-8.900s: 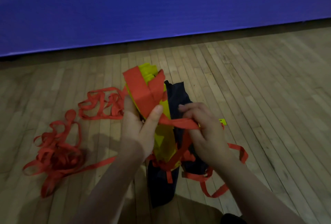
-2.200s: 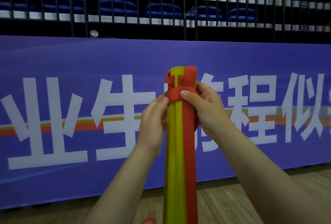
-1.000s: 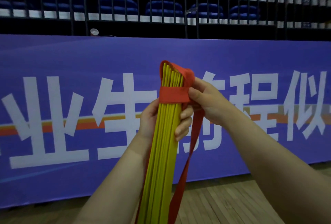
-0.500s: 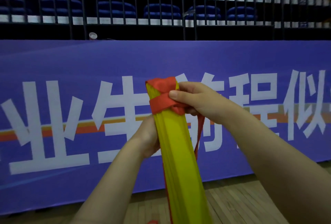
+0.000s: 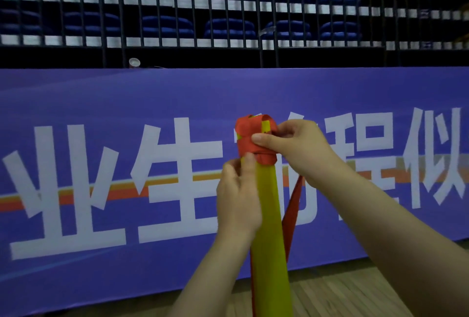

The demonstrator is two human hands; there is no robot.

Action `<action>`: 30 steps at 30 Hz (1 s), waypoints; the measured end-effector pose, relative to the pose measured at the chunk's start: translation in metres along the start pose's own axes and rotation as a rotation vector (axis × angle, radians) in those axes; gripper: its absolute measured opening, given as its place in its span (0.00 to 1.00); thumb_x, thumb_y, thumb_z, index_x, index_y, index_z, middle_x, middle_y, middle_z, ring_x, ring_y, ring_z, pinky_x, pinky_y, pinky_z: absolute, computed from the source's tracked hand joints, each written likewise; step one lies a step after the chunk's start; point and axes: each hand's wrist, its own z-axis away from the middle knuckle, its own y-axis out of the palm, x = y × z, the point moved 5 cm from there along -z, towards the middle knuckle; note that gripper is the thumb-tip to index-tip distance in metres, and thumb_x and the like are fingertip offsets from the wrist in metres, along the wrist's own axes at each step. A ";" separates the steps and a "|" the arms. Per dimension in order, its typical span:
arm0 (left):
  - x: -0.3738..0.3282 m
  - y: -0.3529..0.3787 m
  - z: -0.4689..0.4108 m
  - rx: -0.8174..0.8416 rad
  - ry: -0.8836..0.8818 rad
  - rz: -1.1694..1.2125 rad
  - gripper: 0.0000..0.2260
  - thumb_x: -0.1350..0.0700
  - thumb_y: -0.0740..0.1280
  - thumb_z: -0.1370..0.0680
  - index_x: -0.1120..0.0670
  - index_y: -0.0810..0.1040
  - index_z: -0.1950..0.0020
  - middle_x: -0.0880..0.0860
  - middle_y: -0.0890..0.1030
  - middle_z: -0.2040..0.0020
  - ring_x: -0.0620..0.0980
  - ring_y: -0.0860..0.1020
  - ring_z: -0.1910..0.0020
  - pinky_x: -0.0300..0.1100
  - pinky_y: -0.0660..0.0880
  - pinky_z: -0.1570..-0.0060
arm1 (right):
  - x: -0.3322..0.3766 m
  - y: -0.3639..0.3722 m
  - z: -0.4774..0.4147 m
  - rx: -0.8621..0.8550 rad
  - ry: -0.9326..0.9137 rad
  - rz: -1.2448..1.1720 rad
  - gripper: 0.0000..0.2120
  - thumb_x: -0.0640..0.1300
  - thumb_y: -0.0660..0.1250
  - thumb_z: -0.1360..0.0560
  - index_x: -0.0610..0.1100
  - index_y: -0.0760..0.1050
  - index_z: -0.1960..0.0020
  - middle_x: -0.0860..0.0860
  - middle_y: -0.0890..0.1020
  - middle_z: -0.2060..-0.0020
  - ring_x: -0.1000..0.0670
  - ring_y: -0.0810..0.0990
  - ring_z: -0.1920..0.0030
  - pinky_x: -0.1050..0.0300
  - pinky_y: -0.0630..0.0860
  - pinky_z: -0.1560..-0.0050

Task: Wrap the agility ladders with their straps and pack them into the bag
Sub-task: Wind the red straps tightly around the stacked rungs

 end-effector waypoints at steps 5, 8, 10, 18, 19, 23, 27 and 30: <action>0.023 0.012 0.007 0.112 -0.013 -0.177 0.21 0.51 0.73 0.28 0.48 0.64 0.43 0.49 0.76 0.53 0.46 0.78 0.58 0.31 0.71 0.68 | 0.003 0.006 0.001 -0.148 -0.052 0.154 0.24 0.58 0.74 0.34 0.37 0.79 0.53 0.44 0.83 0.59 0.49 0.82 0.59 0.50 0.81 0.57; 0.022 0.002 0.003 0.035 -0.008 -0.167 0.17 0.55 0.71 0.26 0.50 0.65 0.45 0.52 0.76 0.56 0.47 0.76 0.63 0.32 0.70 0.70 | 0.007 0.011 0.004 0.001 -0.076 0.202 0.19 0.60 0.70 0.31 0.48 0.73 0.49 0.57 0.78 0.58 0.58 0.76 0.61 0.64 0.72 0.64; 0.021 -0.009 -0.004 -0.063 0.024 -0.190 0.17 0.56 0.71 0.27 0.50 0.65 0.46 0.53 0.75 0.55 0.50 0.77 0.60 0.36 0.72 0.66 | 0.000 0.009 0.007 0.123 0.004 0.109 0.18 0.60 0.67 0.28 0.49 0.71 0.46 0.56 0.76 0.59 0.58 0.72 0.66 0.64 0.68 0.66; 0.000 -0.023 -0.015 0.158 0.091 -0.227 0.18 0.54 0.75 0.34 0.50 0.71 0.49 0.51 0.76 0.61 0.47 0.75 0.66 0.36 0.70 0.70 | -0.019 -0.001 0.013 0.207 -0.002 -0.099 0.12 0.52 0.71 0.30 0.43 0.75 0.58 0.49 0.69 0.73 0.54 0.64 0.73 0.57 0.65 0.69; -0.001 -0.023 -0.015 0.234 0.069 -0.128 0.18 0.54 0.75 0.38 0.51 0.73 0.52 0.51 0.75 0.64 0.48 0.74 0.67 0.39 0.70 0.69 | -0.018 -0.001 0.013 0.201 -0.021 -0.115 0.15 0.54 0.71 0.32 0.44 0.74 0.56 0.47 0.70 0.72 0.53 0.65 0.72 0.57 0.65 0.69; 0.006 -0.012 -0.008 0.756 -0.126 0.457 0.23 0.57 0.72 0.44 0.59 0.76 0.51 0.54 0.75 0.65 0.51 0.74 0.70 0.41 0.71 0.69 | -0.019 0.007 0.011 0.352 -0.045 -0.135 0.23 0.56 0.75 0.36 0.53 0.75 0.44 0.53 0.76 0.71 0.57 0.67 0.72 0.61 0.66 0.69; -0.001 0.004 0.016 1.284 -0.250 0.794 0.20 0.58 0.69 0.34 0.60 0.74 0.44 0.53 0.77 0.58 0.49 0.77 0.64 0.43 0.71 0.61 | -0.011 0.019 0.013 0.580 -0.108 -0.321 0.11 0.51 0.74 0.40 0.55 0.83 0.57 0.58 0.74 0.74 0.57 0.67 0.73 0.64 0.63 0.70; -0.004 0.009 0.020 1.377 -0.312 0.870 0.21 0.57 0.68 0.35 0.61 0.72 0.44 0.53 0.77 0.58 0.49 0.77 0.64 0.43 0.70 0.61 | -0.005 0.023 0.013 0.625 -0.079 -0.364 0.10 0.51 0.75 0.40 0.52 0.83 0.59 0.49 0.76 0.69 0.52 0.71 0.73 0.60 0.68 0.69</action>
